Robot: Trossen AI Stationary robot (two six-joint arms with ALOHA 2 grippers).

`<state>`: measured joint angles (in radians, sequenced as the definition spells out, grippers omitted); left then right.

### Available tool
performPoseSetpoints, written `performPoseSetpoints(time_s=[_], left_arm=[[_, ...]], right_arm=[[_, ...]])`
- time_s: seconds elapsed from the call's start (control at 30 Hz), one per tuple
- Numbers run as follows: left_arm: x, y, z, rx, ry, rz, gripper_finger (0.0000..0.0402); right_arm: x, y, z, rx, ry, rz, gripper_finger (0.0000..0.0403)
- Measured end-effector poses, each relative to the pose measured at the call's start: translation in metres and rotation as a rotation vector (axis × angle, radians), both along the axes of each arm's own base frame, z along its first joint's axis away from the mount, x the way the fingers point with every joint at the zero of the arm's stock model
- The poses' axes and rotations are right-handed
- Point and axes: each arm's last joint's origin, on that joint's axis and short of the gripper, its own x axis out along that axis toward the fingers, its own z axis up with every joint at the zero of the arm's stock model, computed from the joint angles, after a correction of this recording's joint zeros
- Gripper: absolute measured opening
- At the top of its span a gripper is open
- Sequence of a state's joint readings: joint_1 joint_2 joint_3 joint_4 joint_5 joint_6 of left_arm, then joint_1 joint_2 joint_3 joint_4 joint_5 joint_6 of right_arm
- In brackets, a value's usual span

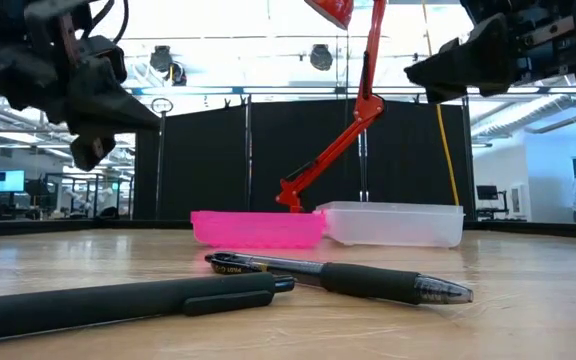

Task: Pick & place school supplies into a supply box
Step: Put the black transparent pen into the pink supply box

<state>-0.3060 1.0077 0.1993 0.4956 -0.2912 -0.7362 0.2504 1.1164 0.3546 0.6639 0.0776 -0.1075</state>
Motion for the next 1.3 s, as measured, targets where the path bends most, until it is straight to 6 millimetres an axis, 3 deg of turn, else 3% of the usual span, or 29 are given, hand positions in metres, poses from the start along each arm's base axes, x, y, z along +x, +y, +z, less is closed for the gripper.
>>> performPoseSetpoints(time_s=[0.13,0.4,0.6,0.73,0.9,1.13,1.3], left_arm=[[0.0,-0.005,0.004,-0.146,-0.038,-0.021,0.0033],[-0.003,-0.015,0.006,-0.205,-0.051,-0.014,0.0033],[0.011,-0.034,0.023,-0.112,0.082,-0.095,0.0033],[0.042,-0.053,0.041,0.057,0.245,-0.149,0.0033],[0.099,-0.078,0.054,0.223,0.454,-0.308,0.0033],[0.182,-0.116,0.043,0.4,0.665,-0.622,0.0033],[0.21,-0.134,0.032,0.668,0.826,-0.762,0.0033]], right_arm=[[0.001,0.0,0.005,0.047,-0.042,-0.005,0.0052],[0.0,0.0,0.012,0.141,-0.085,-0.014,0.005],[0.0,0.0,0.012,0.165,-0.08,-0.017,0.0049],[0.0,0.0,0.012,0.122,-0.088,-0.011,0.0047],[0.0,0.0,0.012,0.117,-0.093,-0.011,0.0047],[0.0,0.0,0.012,0.163,-0.076,-0.017,0.0047],[-0.001,0.0,0.009,0.167,-0.044,-0.021,0.0046]])
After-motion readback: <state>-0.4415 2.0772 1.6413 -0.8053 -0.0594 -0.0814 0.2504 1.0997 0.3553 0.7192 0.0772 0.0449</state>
